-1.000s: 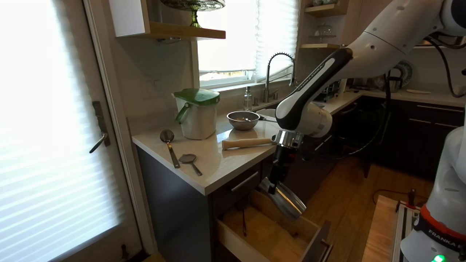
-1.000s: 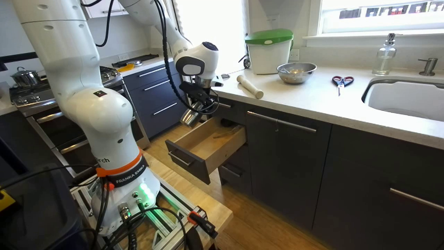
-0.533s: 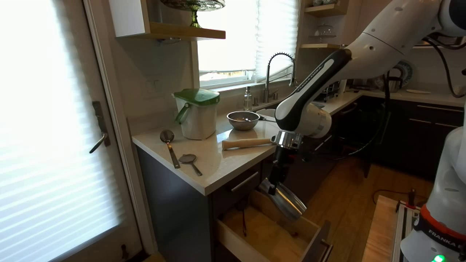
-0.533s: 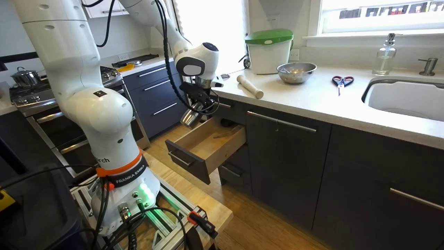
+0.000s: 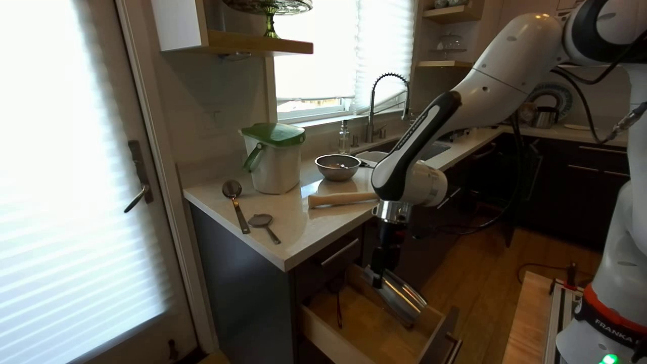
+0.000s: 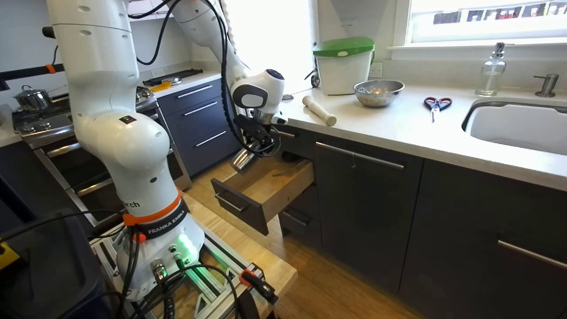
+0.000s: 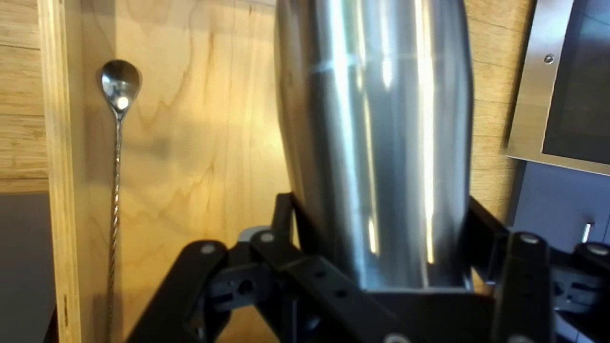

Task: Transfer the silver cup to the open drawer

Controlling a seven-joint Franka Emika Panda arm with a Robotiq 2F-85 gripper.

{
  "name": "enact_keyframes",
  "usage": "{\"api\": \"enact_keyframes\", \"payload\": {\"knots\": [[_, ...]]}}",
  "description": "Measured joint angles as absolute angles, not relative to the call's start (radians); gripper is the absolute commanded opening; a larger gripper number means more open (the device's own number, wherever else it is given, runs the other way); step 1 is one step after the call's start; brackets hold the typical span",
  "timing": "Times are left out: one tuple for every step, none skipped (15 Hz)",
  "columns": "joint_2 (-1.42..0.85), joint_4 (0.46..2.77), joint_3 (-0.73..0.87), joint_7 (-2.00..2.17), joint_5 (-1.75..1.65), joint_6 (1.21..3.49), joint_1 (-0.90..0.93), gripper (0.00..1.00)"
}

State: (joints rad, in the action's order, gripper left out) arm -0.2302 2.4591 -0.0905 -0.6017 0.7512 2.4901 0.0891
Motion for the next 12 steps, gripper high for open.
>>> {"api": "enact_keyframes", "payload": {"knots": [[-0.252, 2.451, -0.091, -0.592, 0.748, 2.49, 0.087, 0.57], [-0.275, 2.442, -0.091, -0.584, 0.745, 2.49, 0.085, 0.57], [-0.296, 2.432, -0.093, -0.576, 0.744, 2.49, 0.082, 0.57], [-0.317, 2.422, -0.095, -0.565, 0.739, 2.491, 0.08, 0.57], [-0.336, 2.412, -0.096, -0.551, 0.732, 2.491, 0.079, 0.57], [-0.355, 2.401, -0.098, -0.534, 0.724, 2.491, 0.078, 0.57], [-0.373, 2.39, -0.099, -0.517, 0.715, 2.492, 0.078, 0.57], [-0.389, 2.38, -0.101, -0.499, 0.707, 2.493, 0.078, 0.57], [-0.405, 2.369, -0.103, -0.481, 0.698, 2.495, 0.077, 0.57], [-0.42, 2.359, -0.105, -0.462, 0.689, 2.496, 0.077, 0.57], [-0.434, 2.35, -0.106, -0.44, 0.675, 2.504, 0.077, 0.57], [-0.449, 2.341, -0.107, -0.416, 0.662, 2.516, 0.077, 0.57]]}}
